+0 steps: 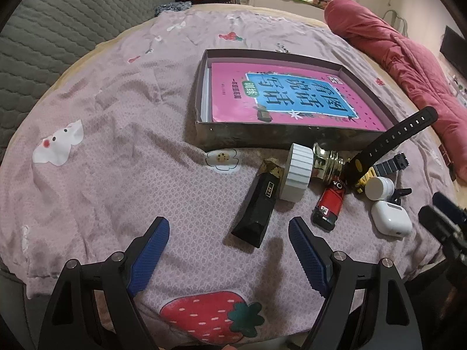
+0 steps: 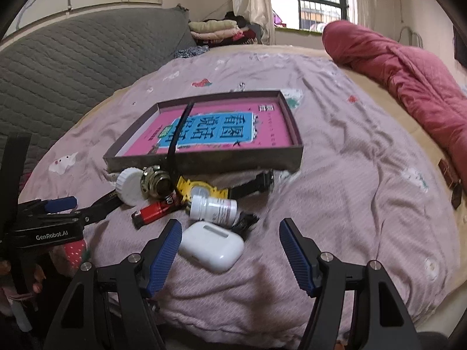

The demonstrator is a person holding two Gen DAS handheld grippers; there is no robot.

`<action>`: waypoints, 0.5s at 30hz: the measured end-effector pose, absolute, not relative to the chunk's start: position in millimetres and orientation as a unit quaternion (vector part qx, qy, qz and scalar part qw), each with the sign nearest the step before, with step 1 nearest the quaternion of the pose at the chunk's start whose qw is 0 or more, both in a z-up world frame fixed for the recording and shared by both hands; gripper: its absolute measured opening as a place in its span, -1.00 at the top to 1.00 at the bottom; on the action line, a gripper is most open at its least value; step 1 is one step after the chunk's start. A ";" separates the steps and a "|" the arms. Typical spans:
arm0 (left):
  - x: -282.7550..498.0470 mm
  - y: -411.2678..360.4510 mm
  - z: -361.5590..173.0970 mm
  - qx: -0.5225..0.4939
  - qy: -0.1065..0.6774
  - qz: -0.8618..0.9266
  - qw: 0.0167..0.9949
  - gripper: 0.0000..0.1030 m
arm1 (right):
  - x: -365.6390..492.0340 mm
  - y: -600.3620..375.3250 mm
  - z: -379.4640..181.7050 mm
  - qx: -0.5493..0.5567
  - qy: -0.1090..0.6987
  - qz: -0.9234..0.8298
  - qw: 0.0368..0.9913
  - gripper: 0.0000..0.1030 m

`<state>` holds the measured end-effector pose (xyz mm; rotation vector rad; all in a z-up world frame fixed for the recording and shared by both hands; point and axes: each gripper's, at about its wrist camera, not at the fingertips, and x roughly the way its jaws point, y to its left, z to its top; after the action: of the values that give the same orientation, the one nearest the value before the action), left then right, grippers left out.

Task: Organize rigid objects
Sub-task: 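Reach the right tool down and grasp the white AirPods case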

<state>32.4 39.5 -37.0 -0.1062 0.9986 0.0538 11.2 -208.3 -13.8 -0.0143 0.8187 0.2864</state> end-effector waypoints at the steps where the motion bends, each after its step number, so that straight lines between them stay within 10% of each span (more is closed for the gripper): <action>1: 32.6 38.3 -37.3 -0.049 0.478 0.024 0.876 -0.64 | 10.9 -208.3 -15.3 -0.004 0.401 0.141 0.905 -0.33; 15: 29.1 32.4 -39.1 -0.042 0.480 0.013 0.876 -0.64 | 25.3 -226.3 -33.9 0.060 0.447 0.138 0.882 -0.33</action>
<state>29.1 32.4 -39.1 -0.0872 1.0025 0.0262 25.3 -226.3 -33.9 0.1244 0.9309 0.2871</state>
